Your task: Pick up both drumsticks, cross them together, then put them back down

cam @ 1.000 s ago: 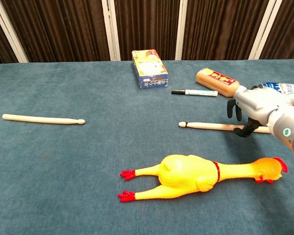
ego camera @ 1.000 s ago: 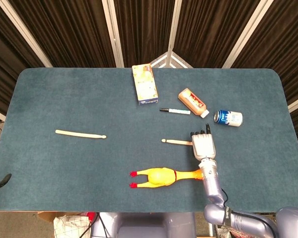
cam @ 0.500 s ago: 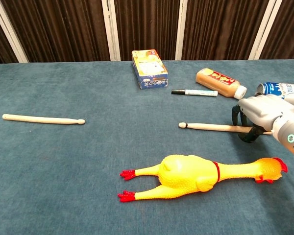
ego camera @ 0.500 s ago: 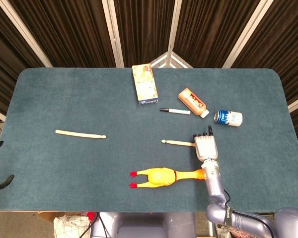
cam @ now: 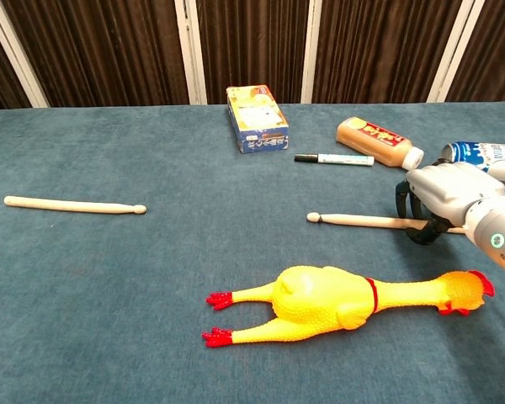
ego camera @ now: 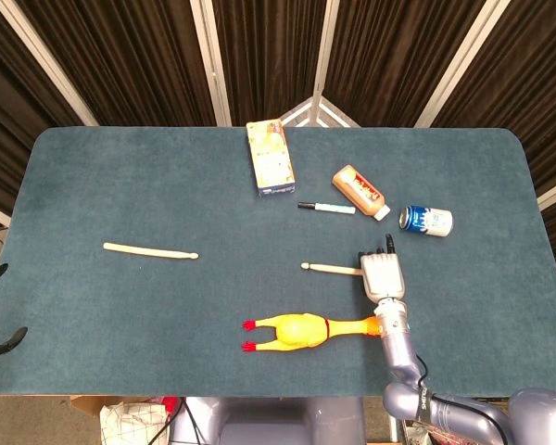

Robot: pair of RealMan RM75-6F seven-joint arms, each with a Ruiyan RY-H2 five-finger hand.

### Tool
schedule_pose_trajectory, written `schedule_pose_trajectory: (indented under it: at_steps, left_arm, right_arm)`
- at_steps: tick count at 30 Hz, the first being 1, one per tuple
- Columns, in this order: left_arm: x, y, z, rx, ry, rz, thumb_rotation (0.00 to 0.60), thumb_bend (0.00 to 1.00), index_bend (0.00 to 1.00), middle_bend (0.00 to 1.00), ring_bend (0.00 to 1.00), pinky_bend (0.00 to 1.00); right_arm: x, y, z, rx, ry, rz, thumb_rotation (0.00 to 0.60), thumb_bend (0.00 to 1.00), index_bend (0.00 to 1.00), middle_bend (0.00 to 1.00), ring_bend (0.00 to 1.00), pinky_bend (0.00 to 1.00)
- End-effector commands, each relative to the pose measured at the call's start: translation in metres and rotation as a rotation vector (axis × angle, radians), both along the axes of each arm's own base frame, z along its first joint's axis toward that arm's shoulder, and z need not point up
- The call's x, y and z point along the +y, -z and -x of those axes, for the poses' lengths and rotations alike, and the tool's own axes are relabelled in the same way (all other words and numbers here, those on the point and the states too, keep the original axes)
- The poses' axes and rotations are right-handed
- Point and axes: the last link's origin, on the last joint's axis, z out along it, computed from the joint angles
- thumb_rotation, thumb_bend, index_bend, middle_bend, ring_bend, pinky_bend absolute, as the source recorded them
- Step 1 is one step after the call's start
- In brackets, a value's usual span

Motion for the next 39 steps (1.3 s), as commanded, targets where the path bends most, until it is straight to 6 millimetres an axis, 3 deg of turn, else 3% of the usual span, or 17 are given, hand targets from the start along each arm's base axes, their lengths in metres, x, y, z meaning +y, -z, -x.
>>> schedule_pose_trajectory:
  at_steps: [1,39]
  left_arm:
    - [0.0001,0.0,0.0003,0.0,-0.001,0.001,0.6,0.31,0.04,0.0,0.0,0.0]
    - [0.0004,0.0018,-0.0003,-0.005,-0.005,0.011,0.6,0.31,0.04,0.0,0.0,0.0]
  right_arm:
    - [0.0001,0.0002,0.0003,0.001,0.002,-0.002,0.6,0.43,0.48,0.51,0.35,0.05]
    - [0.0051,-0.0025,-0.003,-0.032,-0.073,-0.032,0.6,0.48,0.62,0.57,0.4,0.05]
